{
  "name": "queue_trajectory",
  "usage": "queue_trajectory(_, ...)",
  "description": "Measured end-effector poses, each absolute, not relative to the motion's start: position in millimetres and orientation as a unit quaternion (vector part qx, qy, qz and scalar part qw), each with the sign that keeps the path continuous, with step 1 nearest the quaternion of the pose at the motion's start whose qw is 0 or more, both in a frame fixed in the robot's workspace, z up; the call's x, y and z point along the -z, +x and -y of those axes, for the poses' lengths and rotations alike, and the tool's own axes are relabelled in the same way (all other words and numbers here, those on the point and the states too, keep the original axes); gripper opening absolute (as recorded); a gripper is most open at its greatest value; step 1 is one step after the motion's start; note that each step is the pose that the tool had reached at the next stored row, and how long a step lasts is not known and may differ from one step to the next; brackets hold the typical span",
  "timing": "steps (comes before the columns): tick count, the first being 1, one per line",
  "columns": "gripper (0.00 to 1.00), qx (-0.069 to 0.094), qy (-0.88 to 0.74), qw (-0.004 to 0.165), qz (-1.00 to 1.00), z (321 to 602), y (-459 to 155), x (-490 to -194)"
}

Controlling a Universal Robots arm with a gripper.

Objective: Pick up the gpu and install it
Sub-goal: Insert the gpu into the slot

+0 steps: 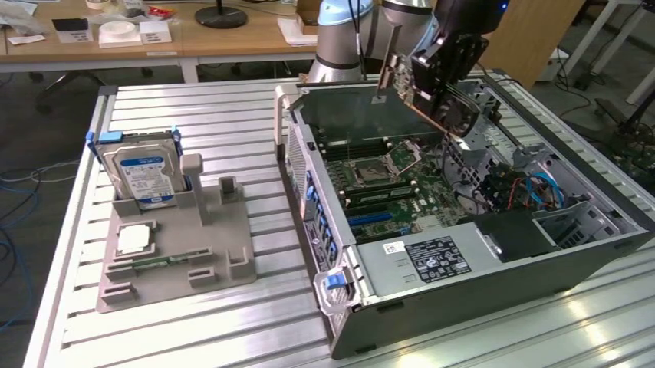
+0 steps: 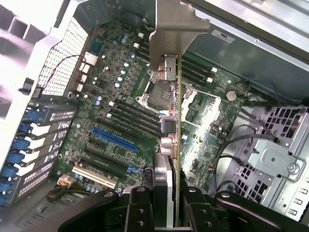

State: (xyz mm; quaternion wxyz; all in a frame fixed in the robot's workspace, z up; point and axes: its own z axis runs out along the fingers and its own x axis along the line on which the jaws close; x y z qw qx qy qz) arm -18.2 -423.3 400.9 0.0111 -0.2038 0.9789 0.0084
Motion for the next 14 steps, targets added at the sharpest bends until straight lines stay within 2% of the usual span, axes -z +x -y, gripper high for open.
queue_trajectory(14,0.28,-0.009,-0.278,0.010,-0.961,423.3,-18.2,-400.9)
